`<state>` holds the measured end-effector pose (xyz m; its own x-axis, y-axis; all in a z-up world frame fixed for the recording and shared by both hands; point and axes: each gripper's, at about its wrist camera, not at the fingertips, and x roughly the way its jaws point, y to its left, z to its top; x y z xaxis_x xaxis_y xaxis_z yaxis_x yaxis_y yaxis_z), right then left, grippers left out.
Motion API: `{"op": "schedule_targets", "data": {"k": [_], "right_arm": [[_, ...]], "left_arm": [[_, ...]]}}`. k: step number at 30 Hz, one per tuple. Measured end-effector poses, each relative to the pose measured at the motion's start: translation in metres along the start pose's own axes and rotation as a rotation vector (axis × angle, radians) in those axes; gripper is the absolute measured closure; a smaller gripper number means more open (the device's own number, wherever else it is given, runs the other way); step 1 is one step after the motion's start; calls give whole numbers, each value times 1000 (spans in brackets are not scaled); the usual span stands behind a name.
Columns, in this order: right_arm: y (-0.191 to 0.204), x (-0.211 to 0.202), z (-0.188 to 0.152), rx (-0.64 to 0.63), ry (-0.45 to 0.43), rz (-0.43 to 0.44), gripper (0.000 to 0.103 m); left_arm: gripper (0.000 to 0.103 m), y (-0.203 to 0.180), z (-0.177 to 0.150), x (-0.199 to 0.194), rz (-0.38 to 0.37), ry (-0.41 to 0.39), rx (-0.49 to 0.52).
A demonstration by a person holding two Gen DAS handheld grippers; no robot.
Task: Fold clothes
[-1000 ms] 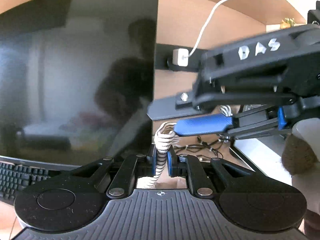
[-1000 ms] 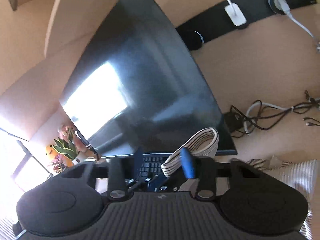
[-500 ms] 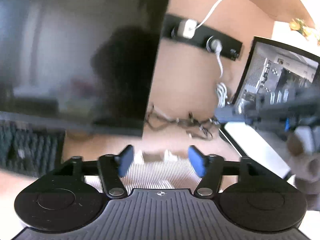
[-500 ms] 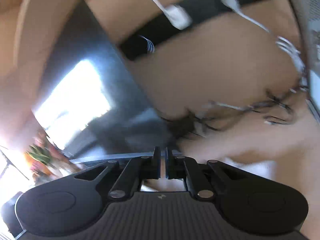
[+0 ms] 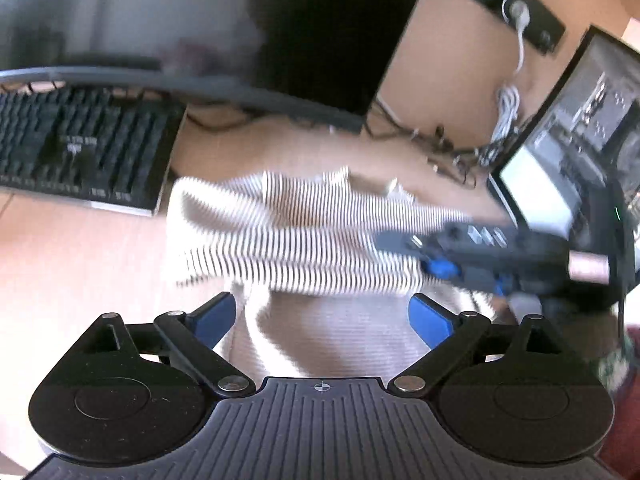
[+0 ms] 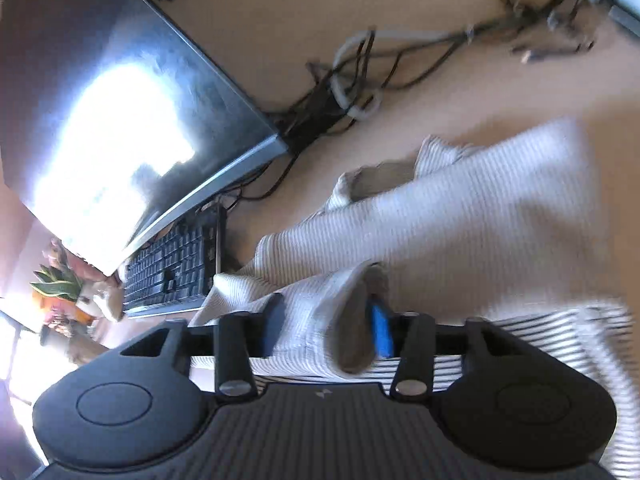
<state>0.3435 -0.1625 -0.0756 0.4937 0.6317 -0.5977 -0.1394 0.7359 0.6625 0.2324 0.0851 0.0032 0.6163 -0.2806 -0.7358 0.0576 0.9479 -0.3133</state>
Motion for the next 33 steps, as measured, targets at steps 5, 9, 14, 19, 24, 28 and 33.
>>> {"op": "schedule_targets", "data": {"k": [5, 9, 14, 19, 24, 28, 33], "right_arm": [[35, -33, 31, -94, -65, 113, 97], [41, -93, 64, -199, -236, 71, 97], [1, -114, 60, -243, -290, -162, 97], [-49, -91, 27, -187, -195, -308, 96], [-71, -89, 9, -121, -171, -373, 90], [-60, -98, 13, -176, -238, -434, 90], [-29, -95, 18, -240, -267, -330, 74]], "left_arm": [[4, 7, -6, -1, 8, 13, -7], [3, 15, -2, -1, 21, 7, -48], [2, 20, -1, 10, 31, 35, -75], [2, 18, 1, 25, 40, 78, -68], [1, 6, 8, 35, 31, 85, -7], [1, -14, 22, 35, -50, 41, 78], [0, -33, 41, 65, -95, -8, 158]]}}
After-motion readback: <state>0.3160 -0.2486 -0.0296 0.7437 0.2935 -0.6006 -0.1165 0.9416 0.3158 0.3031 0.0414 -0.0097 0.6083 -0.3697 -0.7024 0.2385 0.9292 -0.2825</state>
